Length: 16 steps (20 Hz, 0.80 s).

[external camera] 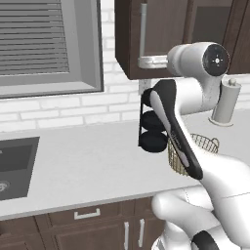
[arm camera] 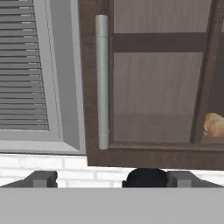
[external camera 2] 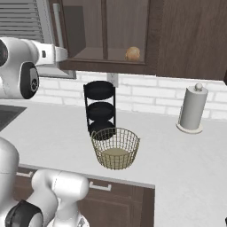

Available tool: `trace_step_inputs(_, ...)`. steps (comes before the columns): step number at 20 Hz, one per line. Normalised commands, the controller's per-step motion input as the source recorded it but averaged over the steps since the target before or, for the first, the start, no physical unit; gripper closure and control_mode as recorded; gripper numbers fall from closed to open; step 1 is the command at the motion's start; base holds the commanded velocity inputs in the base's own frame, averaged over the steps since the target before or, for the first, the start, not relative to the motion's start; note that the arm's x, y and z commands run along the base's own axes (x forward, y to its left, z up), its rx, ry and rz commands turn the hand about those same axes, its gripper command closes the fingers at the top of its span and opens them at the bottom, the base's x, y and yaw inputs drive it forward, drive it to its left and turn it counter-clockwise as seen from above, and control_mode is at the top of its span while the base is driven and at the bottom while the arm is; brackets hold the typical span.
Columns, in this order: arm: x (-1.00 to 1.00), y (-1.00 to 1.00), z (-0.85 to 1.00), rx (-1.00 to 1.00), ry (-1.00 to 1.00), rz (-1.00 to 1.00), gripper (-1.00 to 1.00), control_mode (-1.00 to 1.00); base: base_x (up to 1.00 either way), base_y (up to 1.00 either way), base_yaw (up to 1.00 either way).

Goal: Open the cabinet, pick up the bread from the cabinet and place it in the basket. Then move the basket to the dining counter.

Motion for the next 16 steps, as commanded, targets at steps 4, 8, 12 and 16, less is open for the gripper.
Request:
trace_step_inputs(4, 0.0, 0.0, 0.51, 0.07, 0.0, 0.0, -1.0, -1.0, 0.0, 0.0, 0.0)
trace_step_inputs(8, 0.26, -0.07, 0.0, 0.03, 0.0, 0.0, -1.0, -1.0, 0.0, 0.0, 0.0)
trace_step_inputs(12, 0.34, 0.03, 0.0, 0.0, 0.0, -0.01, -1.0, -1.0, 0.0, 0.0, 0.0)
trace_step_inputs(16, 0.53, 0.0, 0.0, 0.02, 0.06, 0.0, -1.0, -1.0, 0.0, 0.0, 0.0)
